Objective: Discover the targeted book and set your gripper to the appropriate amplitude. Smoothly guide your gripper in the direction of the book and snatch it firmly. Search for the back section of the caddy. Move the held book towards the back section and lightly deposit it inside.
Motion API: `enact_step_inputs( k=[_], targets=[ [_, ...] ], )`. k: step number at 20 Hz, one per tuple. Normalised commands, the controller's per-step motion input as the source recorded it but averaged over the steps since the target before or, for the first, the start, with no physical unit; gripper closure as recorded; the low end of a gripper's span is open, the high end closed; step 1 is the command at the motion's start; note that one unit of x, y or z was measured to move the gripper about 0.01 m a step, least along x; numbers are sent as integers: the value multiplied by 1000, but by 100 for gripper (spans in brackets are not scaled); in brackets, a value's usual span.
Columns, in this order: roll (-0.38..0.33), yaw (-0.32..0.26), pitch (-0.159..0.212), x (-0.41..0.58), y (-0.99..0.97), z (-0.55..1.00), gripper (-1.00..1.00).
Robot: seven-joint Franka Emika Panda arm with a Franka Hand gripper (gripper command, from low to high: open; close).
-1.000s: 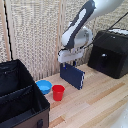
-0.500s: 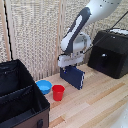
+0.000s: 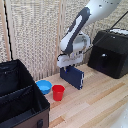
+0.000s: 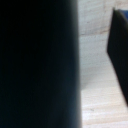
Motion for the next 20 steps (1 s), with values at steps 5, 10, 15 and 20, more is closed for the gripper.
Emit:
enact_step_inputs(
  k=[5,10,15,20],
  targets=[
    [-22,-121,-124,5,94,301,100],
    [-2,-274,-119,-2,127,826,100],
    [0,-267,-59,-83,22,975,100],
    [4,-286,-27,-129,0,986,100]
  ],
)
